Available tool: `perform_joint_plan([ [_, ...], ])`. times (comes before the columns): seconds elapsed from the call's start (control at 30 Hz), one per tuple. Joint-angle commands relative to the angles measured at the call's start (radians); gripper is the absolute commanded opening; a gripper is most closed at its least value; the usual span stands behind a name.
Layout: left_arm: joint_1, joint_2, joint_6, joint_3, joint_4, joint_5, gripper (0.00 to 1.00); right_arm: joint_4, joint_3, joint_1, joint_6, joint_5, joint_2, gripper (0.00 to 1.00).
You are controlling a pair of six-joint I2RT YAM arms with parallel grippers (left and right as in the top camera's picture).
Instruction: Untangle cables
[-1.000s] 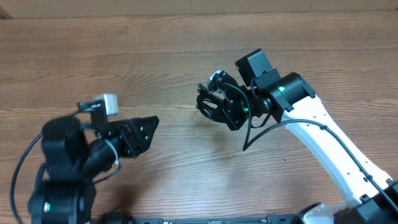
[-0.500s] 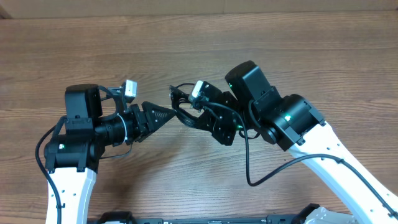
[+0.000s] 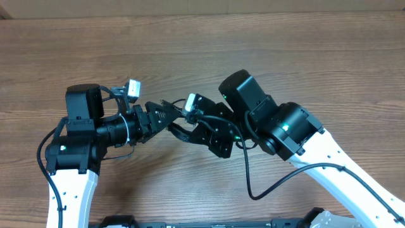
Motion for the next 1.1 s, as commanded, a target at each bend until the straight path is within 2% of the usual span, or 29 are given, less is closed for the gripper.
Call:
perform_joint_plan([
  [0.0, 0.003, -0.003, -0.004, 0.016, 0.004, 0.018, 0.6, 0.027, 0.029, 0.013, -0.001, -0.045, -0.023, 0.04],
  [0.1, 0.003, -0.003, 0.003, 0.016, 0.004, 0.009, 0.56, 0.048, 0.029, 0.013, 0.0, -0.08, -0.023, 0.04],
  [0.37, 0.003, -0.002, 0.002, 0.016, 0.0, -0.035, 0.27, 0.088, 0.029, 0.013, 0.003, -0.113, -0.025, 0.04],
  [0.43, 0.003, -0.002, 0.002, 0.016, 0.0, -0.047, 0.23, 0.096, 0.029, 0.013, 0.004, -0.113, -0.029, 0.04],
  [0.57, 0.003, -0.002, 0.002, 0.016, -0.012, -0.086, 0.21, 0.136, 0.029, 0.013, 0.018, -0.111, -0.047, 0.04],
  [0.9, 0.003, -0.002, 0.015, 0.016, -0.028, -0.085, 0.21, 0.339, 0.029, 0.005, 0.2, 0.004, -0.117, 0.04],
  [1.07, 0.003, -0.002, 0.021, 0.016, -0.034, -0.086, 0.21, 0.381, 0.029, 0.005, 0.308, 0.161, -0.153, 0.04],
])
